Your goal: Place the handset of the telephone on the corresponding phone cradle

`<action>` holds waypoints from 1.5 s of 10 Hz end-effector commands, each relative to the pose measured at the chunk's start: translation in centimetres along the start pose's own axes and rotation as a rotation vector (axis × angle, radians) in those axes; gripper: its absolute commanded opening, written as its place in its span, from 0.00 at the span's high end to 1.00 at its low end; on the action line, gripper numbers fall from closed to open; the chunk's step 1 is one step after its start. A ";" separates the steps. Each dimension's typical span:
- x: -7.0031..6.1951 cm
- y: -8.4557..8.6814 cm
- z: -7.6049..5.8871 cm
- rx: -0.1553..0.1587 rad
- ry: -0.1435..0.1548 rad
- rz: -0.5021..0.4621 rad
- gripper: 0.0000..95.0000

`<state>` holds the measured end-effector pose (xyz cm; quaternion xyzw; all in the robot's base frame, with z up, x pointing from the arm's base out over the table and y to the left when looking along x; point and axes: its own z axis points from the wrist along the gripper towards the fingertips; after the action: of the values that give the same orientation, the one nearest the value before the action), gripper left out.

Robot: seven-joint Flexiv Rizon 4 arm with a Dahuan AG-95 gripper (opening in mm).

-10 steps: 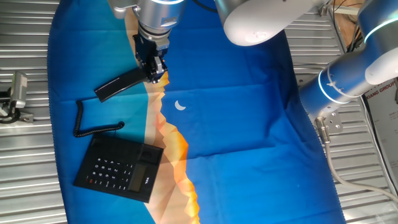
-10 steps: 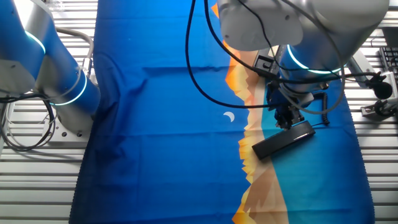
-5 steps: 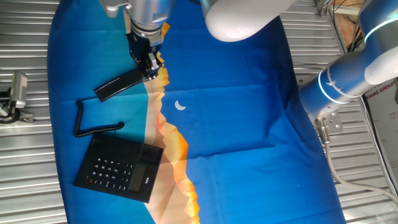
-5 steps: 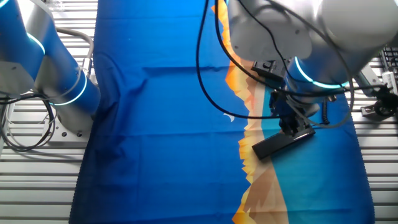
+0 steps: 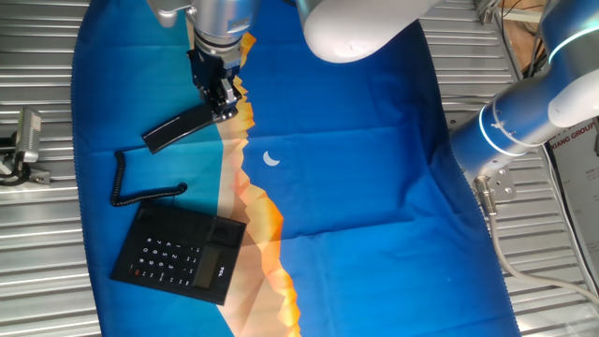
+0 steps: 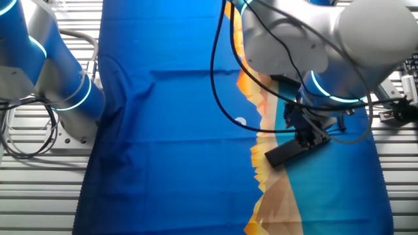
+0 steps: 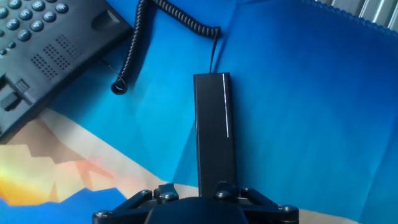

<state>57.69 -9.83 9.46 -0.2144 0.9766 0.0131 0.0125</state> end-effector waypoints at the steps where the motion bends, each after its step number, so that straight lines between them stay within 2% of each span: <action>1: -0.2 -0.4 0.5 0.003 -0.003 -0.007 0.60; 5: -0.6 -1.0 1.5 -0.004 -0.010 -0.013 0.60; 11: -1.3 -1.7 3.4 0.004 -0.019 -0.025 0.60; 15: -1.4 -2.0 4.0 0.009 -0.022 -0.027 0.60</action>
<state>60.00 -10.92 5.45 -0.2280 0.9733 0.0104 0.0258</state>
